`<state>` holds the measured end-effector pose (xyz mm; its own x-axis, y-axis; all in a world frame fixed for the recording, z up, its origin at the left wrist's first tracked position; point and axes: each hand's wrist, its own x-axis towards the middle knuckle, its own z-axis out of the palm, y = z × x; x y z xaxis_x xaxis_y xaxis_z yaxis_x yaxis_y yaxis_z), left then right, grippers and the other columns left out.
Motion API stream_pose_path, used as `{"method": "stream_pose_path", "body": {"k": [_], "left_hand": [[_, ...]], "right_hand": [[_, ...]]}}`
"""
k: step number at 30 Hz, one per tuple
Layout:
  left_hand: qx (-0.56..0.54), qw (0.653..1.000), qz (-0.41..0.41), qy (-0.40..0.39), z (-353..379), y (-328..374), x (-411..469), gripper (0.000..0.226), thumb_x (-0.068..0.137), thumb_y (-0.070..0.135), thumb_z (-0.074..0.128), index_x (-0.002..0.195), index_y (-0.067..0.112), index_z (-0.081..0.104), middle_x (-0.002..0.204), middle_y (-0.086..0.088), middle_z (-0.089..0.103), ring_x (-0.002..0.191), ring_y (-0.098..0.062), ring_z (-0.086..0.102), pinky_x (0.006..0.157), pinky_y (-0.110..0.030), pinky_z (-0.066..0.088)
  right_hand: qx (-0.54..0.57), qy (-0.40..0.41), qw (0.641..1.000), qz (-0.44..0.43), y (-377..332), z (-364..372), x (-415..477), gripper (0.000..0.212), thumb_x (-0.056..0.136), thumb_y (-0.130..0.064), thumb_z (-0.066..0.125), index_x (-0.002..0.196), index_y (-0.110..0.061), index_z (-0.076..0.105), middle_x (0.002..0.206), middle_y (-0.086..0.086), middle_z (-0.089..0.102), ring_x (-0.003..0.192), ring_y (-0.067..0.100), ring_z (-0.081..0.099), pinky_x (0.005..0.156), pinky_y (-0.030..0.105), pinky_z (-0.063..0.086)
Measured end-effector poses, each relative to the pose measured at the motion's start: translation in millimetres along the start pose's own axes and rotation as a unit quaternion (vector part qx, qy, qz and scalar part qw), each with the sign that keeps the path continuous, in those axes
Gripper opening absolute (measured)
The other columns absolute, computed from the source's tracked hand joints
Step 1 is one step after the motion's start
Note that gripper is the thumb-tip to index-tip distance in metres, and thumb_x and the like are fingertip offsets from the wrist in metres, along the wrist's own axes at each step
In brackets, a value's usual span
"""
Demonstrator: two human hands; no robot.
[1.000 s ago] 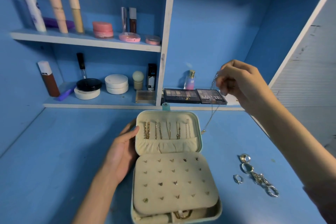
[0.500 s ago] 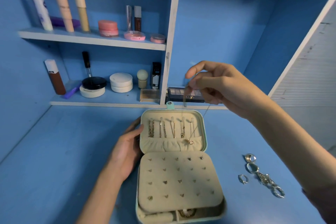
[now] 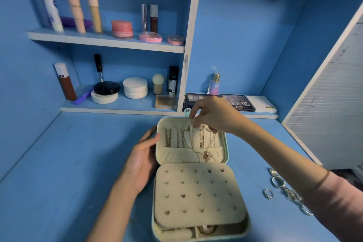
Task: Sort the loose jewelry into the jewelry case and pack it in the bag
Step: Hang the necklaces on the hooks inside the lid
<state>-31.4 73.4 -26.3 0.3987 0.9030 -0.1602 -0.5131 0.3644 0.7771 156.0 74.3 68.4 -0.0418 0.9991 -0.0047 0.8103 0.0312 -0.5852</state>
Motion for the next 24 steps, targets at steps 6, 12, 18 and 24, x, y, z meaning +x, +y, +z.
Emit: {"method": "stream_pose_path", "body": {"k": [6, 12, 18, 24], "left_hand": [[0.013, 1.0, 0.0, 0.008, -1.1, -0.9, 0.8, 0.044, 0.079, 0.016, 0.054, 0.122, 0.014, 0.061, 0.104, -0.005, 0.072, 0.091, -0.017, 0.068, 0.072, -0.029, 0.055], [0.013, 1.0, 0.001, 0.012, 0.3, -0.6, 0.8, 0.043, 0.078, 0.017, 0.054, 0.12, 0.015, 0.062, 0.102, -0.004, 0.072, 0.091, -0.016, 0.068, 0.079, -0.032, 0.05], [0.009, 1.0, -0.006, 0.012, -0.8, -0.7, 0.7, 0.049, 0.078, 0.016, 0.055, 0.127, 0.016, 0.058, 0.113, -0.007, 0.07, 0.097, -0.019, 0.066, 0.073, -0.029, 0.056], [0.005, 1.0, -0.008, 0.012, 0.2, -0.3, 0.6, 0.051, 0.077, 0.016, 0.054, 0.128, 0.016, 0.057, 0.119, -0.01, 0.068, 0.1, -0.02, 0.065, 0.075, -0.03, 0.054]], "right_hand": [[-0.087, -0.018, 0.996, -0.025, -0.9, -2.3, -12.9, 0.014, 0.084, -0.006, 0.06, 0.088, -0.019, 0.063, 0.075, 0.006, 0.067, 0.037, 0.003, 0.05, 0.042, 0.01, 0.039], [-0.065, 0.029, 0.992, -0.108, -1.1, -5.5, -28.6, 0.019, 0.084, -0.004, 0.058, 0.091, -0.018, 0.068, 0.08, -0.002, 0.068, 0.074, 0.012, 0.062, 0.068, 0.021, 0.049], [-0.179, 0.001, 0.98, -0.091, 19.8, 1.1, -47.5, 0.015, 0.084, -0.019, 0.06, 0.078, -0.032, 0.062, 0.072, -0.014, 0.057, 0.069, 0.008, 0.053, 0.066, 0.025, 0.046], [-0.28, -0.049, 0.957, -0.061, 30.1, 10.6, -56.0, 0.01, 0.083, -0.039, 0.06, 0.087, -0.03, 0.056, 0.085, -0.011, 0.051, 0.08, 0.014, 0.047, 0.063, 0.024, 0.032]]}}
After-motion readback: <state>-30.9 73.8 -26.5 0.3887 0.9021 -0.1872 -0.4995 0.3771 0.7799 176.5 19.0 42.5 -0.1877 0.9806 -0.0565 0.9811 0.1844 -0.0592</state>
